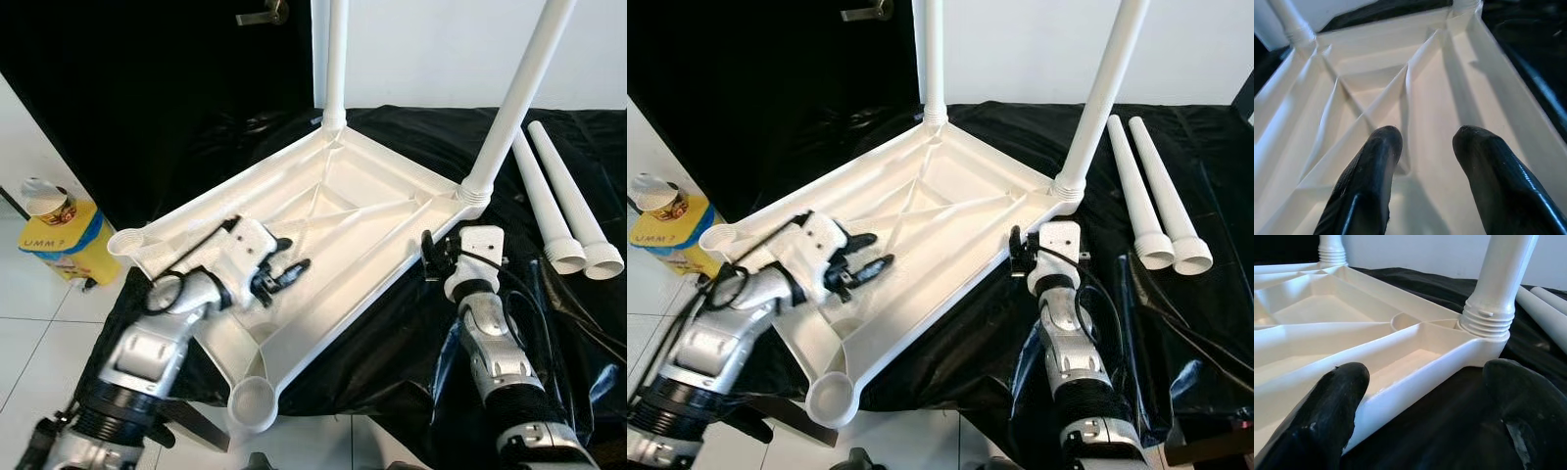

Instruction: Building children table

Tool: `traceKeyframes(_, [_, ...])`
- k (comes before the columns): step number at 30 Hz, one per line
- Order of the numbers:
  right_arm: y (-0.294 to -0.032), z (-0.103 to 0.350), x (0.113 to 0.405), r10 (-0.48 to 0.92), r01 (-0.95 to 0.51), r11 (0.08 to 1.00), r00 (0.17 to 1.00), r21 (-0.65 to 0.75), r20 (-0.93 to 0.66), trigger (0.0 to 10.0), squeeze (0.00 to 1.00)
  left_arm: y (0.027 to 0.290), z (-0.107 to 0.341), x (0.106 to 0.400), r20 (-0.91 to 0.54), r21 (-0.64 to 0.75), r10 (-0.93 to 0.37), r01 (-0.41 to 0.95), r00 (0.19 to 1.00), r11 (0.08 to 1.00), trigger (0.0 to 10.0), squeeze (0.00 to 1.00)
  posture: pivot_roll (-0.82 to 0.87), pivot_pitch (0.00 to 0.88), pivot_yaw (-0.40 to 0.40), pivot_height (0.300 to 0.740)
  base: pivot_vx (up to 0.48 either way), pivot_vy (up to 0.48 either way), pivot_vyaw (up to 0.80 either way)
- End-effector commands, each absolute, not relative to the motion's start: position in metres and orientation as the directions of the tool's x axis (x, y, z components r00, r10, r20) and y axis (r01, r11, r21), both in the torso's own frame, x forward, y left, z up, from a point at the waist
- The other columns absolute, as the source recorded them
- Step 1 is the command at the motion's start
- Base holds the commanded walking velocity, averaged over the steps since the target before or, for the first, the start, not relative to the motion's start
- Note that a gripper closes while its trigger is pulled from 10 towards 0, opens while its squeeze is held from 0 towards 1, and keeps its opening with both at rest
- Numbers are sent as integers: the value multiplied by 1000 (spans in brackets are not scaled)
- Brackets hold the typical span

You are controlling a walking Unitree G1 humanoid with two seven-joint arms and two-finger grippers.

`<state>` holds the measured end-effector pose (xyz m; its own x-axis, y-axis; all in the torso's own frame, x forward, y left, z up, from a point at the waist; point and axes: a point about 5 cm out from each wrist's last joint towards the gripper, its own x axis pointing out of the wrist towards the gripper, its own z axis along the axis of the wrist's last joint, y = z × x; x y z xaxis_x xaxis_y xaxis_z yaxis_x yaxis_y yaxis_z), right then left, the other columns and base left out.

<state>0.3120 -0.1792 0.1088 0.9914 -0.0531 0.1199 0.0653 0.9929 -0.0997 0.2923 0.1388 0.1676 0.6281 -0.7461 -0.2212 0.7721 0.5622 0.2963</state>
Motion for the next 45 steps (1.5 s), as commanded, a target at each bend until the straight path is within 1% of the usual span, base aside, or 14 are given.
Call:
traceKeyframes(1, [-177, 106, 309, -39, 50, 994, 993, -98, 112, 10000, 0, 142, 162, 289, -275, 275, -770, 815, 575, 510, 10000, 0, 4, 16, 16, 740, 0, 0, 0])
traceKeyframes(7, [-174, 100, 304, -37, 46, 994, 995, -94, 93, 10000, 0, 153, 158, 284, -330, 291, -766, 831, 552, 474, 10000, 0, 0, 33, 13, 740, 0, 0, 0])
traceKeyframes(10, [-174, 100, 304, -37, 46, 994, 995, -94, 93, 10000, 0, 153, 158, 284, -330, 291, -766, 831, 552, 474, 10000, 0, 0, 33, 13, 740, 0, 0, 0])
traceKeyframes(13, [-176, 99, 304, -53, 59, 994, 996, -95, 73, 10000, 0, 163, 154, 276, -394, 289, -750, 846, 531, 447, 10000, 0, -2, 46, 8, 740, 0, 0, 0])
traceKeyframes(17, [-180, 98, 307, -65, 70, 993, 996, -96, 57, 10000, 0, 170, 152, 268, -433, 281, -739, 856, 516, 433, 10000, 0, -3, 40, 7, 740, 0, 0, 0])
traceKeyframes(26, [-184, 99, 310, -86, 90, 991, 995, -97, 42, 10000, 0, 171, 152, 262, -453, 261, -744, 872, 490, 415, 10000, 0, 0, 44, 7, 740, 0, 0, 0])
traceKeyframes(28, [-185, 97, 314, -94, 95, 992, 995, -88, 17, 10000, 0, 168, 150, 254, -476, 232, -760, 897, 442, 376, 10000, 0, 0, 57, 16, 740, 0, 0, 0])
traceKeyframes(29, [-185, 97, 314, -94, 95, 992, 995, -88, 17, 10000, 0, 168, 150, 254, -476, 232, -760, 897, 442, 376, 10000, 0, 0, 57, 16, 740, 0, 0, 0])
traceKeyframes(32, [-182, 96, 323, -84, 82, 993, 996, -83, -18, 10000, 0, 158, 146, 247, -483, 203, -782, 919, 394, 338, 10000, 0, 4, 54, 16, 740, 0, 0, 0])
traceKeyframes(33, [-182, 96, 323, -84, 82, 993, 996, -83, -18, 10000, 0, 158, 146, 247, -483, 203, -782, 919, 394, 338, 10000, 0, 4, 54, 16, 740, 0, 0, 0])
traceKeyframes(35, [-177, 99, 330, -61, 58, 995, 998, -78, -36, 10000, 0, 148, 144, 239, -478, 176, -805, 936, 352, 305, 10000, 0, 6, 54, 14, 740, 0, 0, 0])
traceKeyframes(39, [-172, 102, 335, -33, 30, 997, 999, -72, -42, 10000, 0, 140, 142, 233, -473, 152, -821, 947, 320, 282, 10000, 0, 8, 57, 12, 740, 0, 0, 0])
traceKeyframes(41, [-172, 102, 335, -33, 30, 997, 999, -72, -42, 10000, 0, 140, 142, 233, -473, 152, -821, 947, 320, 282, 10000, 0, 8, 57, 12, 740, 0, 0, 0])
traceKeyframes(45, [-165, 105, 343, 12, -16, 997, 998, -78, -55, 10000, 0, 122, 142, 225, -438, 119, -854, 960, 281, 254, 10000, 0, 12, 58, 4, 740, 0, 0, 0])
